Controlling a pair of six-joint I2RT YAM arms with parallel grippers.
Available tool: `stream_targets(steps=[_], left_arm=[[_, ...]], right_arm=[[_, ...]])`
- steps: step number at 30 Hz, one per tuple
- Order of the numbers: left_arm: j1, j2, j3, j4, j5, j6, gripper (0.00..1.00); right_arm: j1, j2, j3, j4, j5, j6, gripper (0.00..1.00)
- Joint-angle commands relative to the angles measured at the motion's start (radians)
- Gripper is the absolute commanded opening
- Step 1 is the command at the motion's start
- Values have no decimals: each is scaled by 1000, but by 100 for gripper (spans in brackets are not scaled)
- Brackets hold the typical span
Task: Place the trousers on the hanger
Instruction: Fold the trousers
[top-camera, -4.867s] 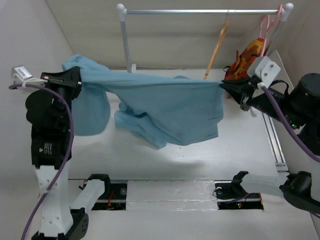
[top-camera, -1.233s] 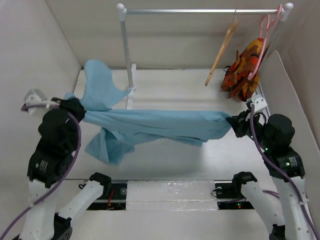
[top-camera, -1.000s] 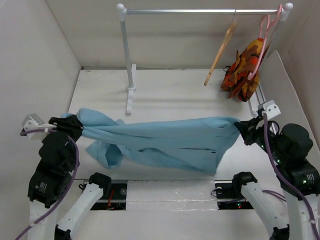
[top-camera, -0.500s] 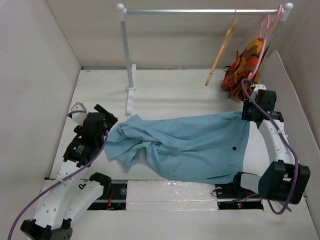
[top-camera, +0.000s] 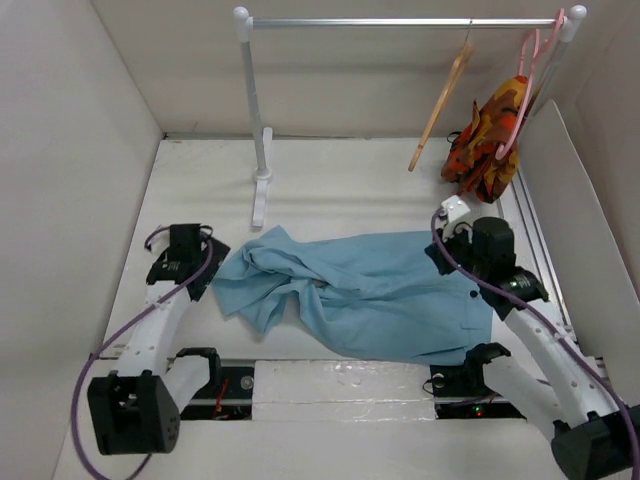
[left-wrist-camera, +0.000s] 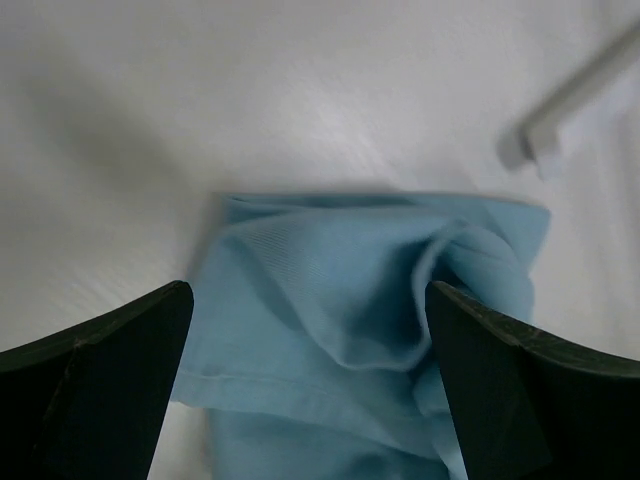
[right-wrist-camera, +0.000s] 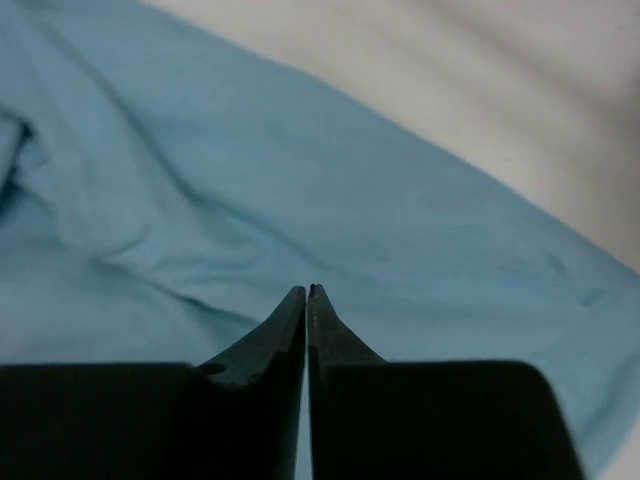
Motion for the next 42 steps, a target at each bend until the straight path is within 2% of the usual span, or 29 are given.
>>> stream_targets(steps=[1, 2, 5, 8, 11, 14, 15, 17, 21, 23, 27, 31, 33, 35, 38, 40, 42], left_arm=[[190, -62, -109, 78, 273, -29, 98], [206, -55, -126, 93, 265, -42, 98], [215, -29, -166, 166, 294, -107, 95], [215, -29, -221, 238, 337, -214, 84], [215, -14, -234, 271, 346, -225, 82], [215, -6, -258, 314, 357, -245, 72], [215, -3, -269, 325, 349, -251, 61], [215, 6, -278, 354, 317, -254, 44], [215, 36, -238, 403, 289, -250, 0], [215, 45, -124, 383, 292, -218, 0], [149, 14, 232, 293, 220, -144, 0], [149, -30, 432, 273, 219, -86, 0], [135, -41, 483, 263, 159, -15, 0], [135, -68, 451, 260, 72, 19, 0], [138, -70, 285, 250, -24, 0, 0], [193, -38, 195, 271, 11, 8, 0], [203, 34, 203, 262, -5, 14, 0]], right_arm=[[149, 25, -11, -17, -21, -19, 9], [176, 33, -8, -25, 5, -17, 18], [239, 48, -9, -16, 7, -9, 27], [275, 60, -6, 7, 7, 0, 33], [284, 74, -5, 4, 3, -5, 34], [293, 79, -12, -16, 31, -9, 34], [293, 77, -15, -17, 42, -11, 34], [293, 68, -26, -17, 57, -14, 35], [283, 68, -44, -2, 51, -16, 41], [283, 76, -49, -8, 53, -16, 42], [273, 97, -84, 12, 39, -20, 43], [263, 109, -101, 32, 33, -25, 43], [252, 114, -104, 33, 27, -31, 43], [243, 122, -106, 32, 20, -39, 43], [233, 120, -113, 27, 16, -52, 43], [206, 119, -112, 20, 0, -62, 44], [194, 114, -100, 9, -1, -66, 45]])
